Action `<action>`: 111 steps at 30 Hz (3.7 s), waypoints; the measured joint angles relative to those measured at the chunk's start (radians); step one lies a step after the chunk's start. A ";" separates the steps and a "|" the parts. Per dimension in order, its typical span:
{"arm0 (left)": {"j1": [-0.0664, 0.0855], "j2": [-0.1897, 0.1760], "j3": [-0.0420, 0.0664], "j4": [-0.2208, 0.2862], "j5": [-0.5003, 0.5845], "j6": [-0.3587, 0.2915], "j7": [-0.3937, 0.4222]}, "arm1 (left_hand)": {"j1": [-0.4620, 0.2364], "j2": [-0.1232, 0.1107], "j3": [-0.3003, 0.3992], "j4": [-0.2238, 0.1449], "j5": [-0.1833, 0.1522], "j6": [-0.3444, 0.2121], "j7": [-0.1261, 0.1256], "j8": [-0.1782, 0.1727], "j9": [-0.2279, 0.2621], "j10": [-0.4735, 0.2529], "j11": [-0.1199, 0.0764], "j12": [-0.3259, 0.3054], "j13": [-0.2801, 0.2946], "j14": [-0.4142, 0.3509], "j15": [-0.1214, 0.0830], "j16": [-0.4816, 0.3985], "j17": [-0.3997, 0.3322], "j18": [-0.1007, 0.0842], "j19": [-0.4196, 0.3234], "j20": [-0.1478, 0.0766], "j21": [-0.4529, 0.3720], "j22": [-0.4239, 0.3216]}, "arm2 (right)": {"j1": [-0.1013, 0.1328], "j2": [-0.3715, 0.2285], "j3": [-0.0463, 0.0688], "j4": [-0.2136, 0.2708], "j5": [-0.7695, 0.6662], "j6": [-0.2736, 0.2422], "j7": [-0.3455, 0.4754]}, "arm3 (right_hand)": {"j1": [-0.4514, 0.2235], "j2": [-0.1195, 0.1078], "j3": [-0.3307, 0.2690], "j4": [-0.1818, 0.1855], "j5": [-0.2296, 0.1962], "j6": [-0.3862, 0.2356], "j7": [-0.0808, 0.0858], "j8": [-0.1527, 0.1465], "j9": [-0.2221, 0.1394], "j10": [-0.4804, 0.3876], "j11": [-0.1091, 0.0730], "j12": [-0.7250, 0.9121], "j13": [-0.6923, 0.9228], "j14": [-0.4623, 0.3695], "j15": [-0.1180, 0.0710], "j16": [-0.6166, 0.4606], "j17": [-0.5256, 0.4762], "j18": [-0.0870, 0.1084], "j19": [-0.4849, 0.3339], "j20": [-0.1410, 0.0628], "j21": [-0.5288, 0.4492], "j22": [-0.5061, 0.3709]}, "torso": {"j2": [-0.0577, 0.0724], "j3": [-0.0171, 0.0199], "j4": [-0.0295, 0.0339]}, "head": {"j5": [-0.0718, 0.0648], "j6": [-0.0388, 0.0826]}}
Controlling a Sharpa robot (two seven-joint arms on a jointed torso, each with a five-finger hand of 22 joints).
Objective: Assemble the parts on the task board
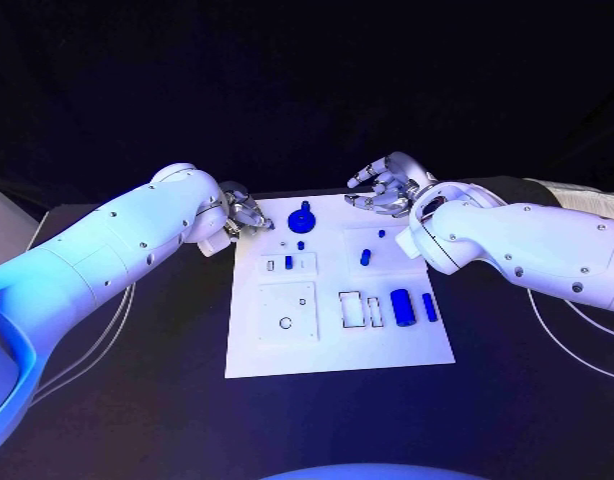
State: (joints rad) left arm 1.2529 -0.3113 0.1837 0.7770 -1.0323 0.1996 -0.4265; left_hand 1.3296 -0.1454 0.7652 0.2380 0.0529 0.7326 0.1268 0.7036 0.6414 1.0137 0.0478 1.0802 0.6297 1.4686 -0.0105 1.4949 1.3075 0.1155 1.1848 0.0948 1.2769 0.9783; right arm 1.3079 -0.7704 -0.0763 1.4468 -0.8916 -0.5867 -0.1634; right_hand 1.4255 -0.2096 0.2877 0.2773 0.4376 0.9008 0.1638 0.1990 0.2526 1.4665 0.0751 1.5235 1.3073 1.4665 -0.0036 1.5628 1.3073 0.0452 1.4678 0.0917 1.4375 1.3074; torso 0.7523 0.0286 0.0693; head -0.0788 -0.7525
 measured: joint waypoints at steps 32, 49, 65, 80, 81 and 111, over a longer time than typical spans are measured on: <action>-0.002 -0.019 -0.002 0.016 0.108 0.012 0.013 | -0.117 0.005 0.143 -0.127 0.142 0.009 -0.009 0.055 0.045 0.000 -0.007 -0.025 -0.057 -0.004 -0.011 0.004 0.000 0.000 -0.003 -0.010 0.032 0.015 | 0.000 -0.001 0.000 -0.003 0.000 0.002 0.000 | 0.000 0.000 0.000 0.000 0.000 0.000 0.000 0.000 0.000 0.000 0.000 0.000 0.000 0.000 0.000 0.000 0.000 0.000 0.000 0.000 0.000 0.000 | 0.000 -0.0012 0.0020 | 0.001 0.005; -0.002 -0.019 -0.002 0.005 0.130 0.012 0.009 | -0.185 -0.028 0.066 -0.116 0.141 0.001 0.004 -0.002 0.013 -0.016 -0.001 -0.032 -0.070 -0.004 -0.004 0.004 0.000 0.000 -0.017 0.002 0.016 -0.004 | 0.000 -0.002 0.000 -0.003 0.000 0.002 0.000 | 0.000 0.000 0.000 0.000 0.000 0.000 0.000 0.000 0.000 0.000 0.000 0.000 0.000 0.000 0.000 0.000 0.000 0.000 0.000 0.000 0.000 0.000 | 0.000 0.0004 0.0012 | 0.003 0.005; -0.001 -0.017 -0.002 -0.007 0.133 0.012 -0.008 | -0.230 -0.048 -0.081 0.026 0.137 0.017 0.005 -0.036 -0.013 -0.017 0.006 -0.024 -0.071 0.000 0.000 0.004 0.000 0.000 -0.020 0.005 0.004 -0.012 | 0.000 -0.003 0.000 -0.003 0.000 0.003 -0.001 | 0.000 0.000 0.006 0.000 0.000 0.000 0.000 0.000 0.000 0.000 0.000 0.000 0.000 0.000 0.000 0.000 0.000 0.000 0.000 0.000 0.000 0.000 | 0.000 -0.0006 0.0012 | 0.003 0.005; -0.001 -0.015 -0.002 -0.012 0.133 0.008 -0.016 | -0.256 -0.028 -0.116 0.054 0.137 0.020 0.009 -0.044 -0.016 -0.017 0.006 -0.024 -0.071 0.000 0.000 0.004 0.000 0.000 -0.016 0.009 0.004 -0.007 | 0.000 -0.003 0.000 -0.003 0.000 0.004 -0.001 | 0.000 0.000 0.006 0.000 0.000 0.000 0.000 0.000 0.000 0.000 0.000 0.000 0.000 0.000 0.000 0.000 0.000 0.000 0.000 0.000 0.000 0.000 | 0.001 -0.0005 0.0015 | 0.001 0.004; -0.001 -0.015 -0.002 -0.013 0.133 0.008 -0.016 | -0.257 -0.029 -0.116 0.054 0.137 0.020 0.009 -0.044 -0.016 -0.017 0.006 -0.024 -0.071 0.000 0.000 0.004 0.000 0.000 -0.016 0.009 0.004 -0.007 | 0.000 -0.003 0.000 -0.003 0.000 0.004 -0.001 | 0.000 0.000 0.006 0.000 0.000 0.000 0.000 0.000 0.000 0.000 0.000 0.000 0.000 0.000 0.000 0.000 0.000 0.000 0.000 0.000 0.000 0.001 | 0.001 -0.0005 0.0015 | 0.001 0.004; -0.001 0.011 -0.005 -0.046 0.134 -0.005 -0.015 | -0.241 0.012 -0.115 0.054 0.137 0.024 0.005 -0.048 -0.020 -0.017 0.006 -0.020 -0.072 0.000 0.000 0.004 0.000 0.000 -0.013 0.005 0.004 -0.006 | 0.000 -0.004 0.000 -0.001 0.000 0.004 -0.001 | -0.004 -0.004 0.005 0.000 0.000 0.000 0.000 0.000 0.000 0.000 0.000 0.000 0.000 0.000 0.000 0.000 0.000 0.000 0.000 0.000 0.000 0.000 | 0.002 0.0002 0.0003 | -0.003 -0.002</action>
State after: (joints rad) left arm 1.2518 -0.3007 0.1783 0.7314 -0.8985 0.1949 -0.4416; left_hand 1.0882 -0.1330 0.6498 0.2921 0.1897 0.7564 0.1322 0.6559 0.6214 0.9972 0.0537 1.0603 0.5581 1.4687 -0.0105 1.4984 1.3075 0.1156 1.1722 0.1002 1.2809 0.9725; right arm 1.3079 -0.7742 -0.0764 1.4455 -0.8916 -0.5826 -0.1643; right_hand 1.4215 -0.2135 0.2931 0.2774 0.4376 0.9009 0.1638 0.1990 0.2527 1.4664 0.0751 1.5235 1.3073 1.4665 -0.0036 1.5628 1.3073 0.0452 1.4678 0.0917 1.4375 1.3077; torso 0.7544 0.0288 0.0696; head -0.0822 -0.7541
